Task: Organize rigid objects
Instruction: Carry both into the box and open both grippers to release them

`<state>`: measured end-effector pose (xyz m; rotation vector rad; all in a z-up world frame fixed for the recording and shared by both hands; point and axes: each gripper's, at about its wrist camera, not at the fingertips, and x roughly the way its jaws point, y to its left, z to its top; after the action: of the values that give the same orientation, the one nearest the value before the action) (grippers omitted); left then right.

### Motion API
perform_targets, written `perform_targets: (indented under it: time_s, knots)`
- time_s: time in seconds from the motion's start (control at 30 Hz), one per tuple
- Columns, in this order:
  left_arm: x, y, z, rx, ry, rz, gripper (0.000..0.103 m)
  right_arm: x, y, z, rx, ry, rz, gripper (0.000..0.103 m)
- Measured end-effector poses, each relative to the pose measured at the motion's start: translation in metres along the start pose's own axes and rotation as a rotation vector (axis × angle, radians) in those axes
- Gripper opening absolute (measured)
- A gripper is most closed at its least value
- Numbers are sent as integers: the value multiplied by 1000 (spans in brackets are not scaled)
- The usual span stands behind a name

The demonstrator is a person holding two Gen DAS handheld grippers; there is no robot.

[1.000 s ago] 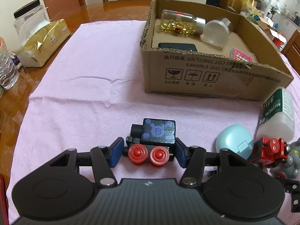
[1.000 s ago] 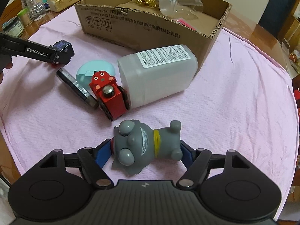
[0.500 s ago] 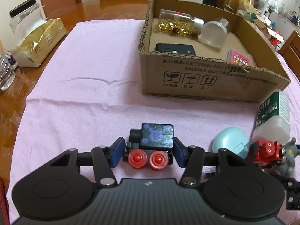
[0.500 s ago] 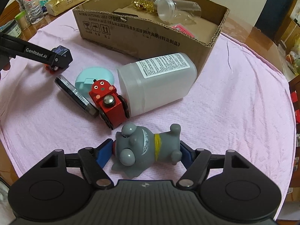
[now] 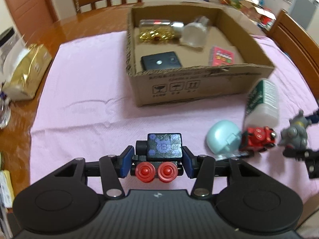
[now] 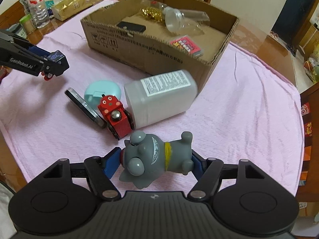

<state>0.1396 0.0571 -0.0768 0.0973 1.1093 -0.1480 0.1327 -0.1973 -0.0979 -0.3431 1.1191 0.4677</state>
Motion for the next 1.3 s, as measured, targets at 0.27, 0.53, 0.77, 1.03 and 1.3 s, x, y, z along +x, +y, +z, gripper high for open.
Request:
perform_targets:
  time_s: [0.27, 0.53, 0.77, 1.03, 1.3]
  knots:
    - [-39, -14, 25, 112, -46, -79, 50, -40, -10, 19, -19, -71, 26, 75]
    - [-51, -31, 74, 142, -171, -124, 50, -64, -21, 51, -6, -185, -5, 75]
    - [-24, -40, 114, 135, -207, -119, 50, -67, -22, 72, -16, -230, -16, 75]
    - [16, -43, 129, 82, -207, -92, 50, -65, -21, 87, -6, -254, -16, 75]
    - [13, -37, 124, 13, -285, -62, 91, -56, -26, 97, 1, -233, -33, 75]
